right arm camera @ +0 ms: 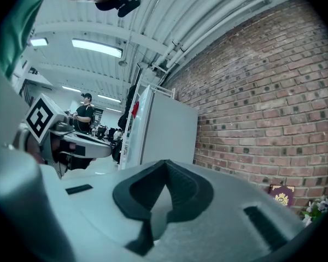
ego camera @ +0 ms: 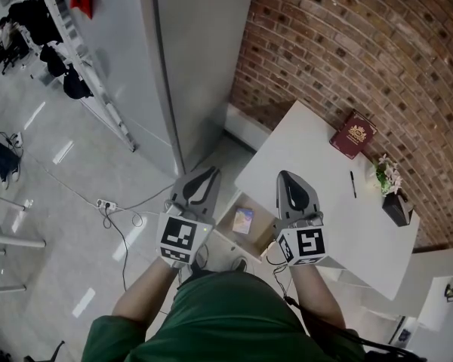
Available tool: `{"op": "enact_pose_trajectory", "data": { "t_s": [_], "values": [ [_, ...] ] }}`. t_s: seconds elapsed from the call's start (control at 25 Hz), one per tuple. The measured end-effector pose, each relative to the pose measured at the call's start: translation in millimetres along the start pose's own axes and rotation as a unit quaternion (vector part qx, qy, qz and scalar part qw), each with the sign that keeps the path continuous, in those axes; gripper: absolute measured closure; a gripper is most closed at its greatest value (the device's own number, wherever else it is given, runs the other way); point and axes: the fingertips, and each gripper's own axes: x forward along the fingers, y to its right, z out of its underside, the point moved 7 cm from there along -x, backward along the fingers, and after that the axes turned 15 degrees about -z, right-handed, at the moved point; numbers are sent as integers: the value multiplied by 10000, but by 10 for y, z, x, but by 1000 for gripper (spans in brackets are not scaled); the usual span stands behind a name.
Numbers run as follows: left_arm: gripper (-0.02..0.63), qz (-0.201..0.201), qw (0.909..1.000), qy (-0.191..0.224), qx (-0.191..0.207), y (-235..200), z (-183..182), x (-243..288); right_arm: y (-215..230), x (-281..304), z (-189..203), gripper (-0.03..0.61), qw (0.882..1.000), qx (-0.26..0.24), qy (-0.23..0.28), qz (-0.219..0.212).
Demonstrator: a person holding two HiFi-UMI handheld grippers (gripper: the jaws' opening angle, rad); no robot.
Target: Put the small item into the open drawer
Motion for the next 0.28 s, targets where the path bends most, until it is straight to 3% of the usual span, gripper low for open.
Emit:
{"op": "enact_pose_trajectory", "data": {
  "t_s": [0.28],
  "values": [
    [589,55,10000,-36,-60,15,34,40,37,0,61,576,10000,72,-10,37]
  ]
}}
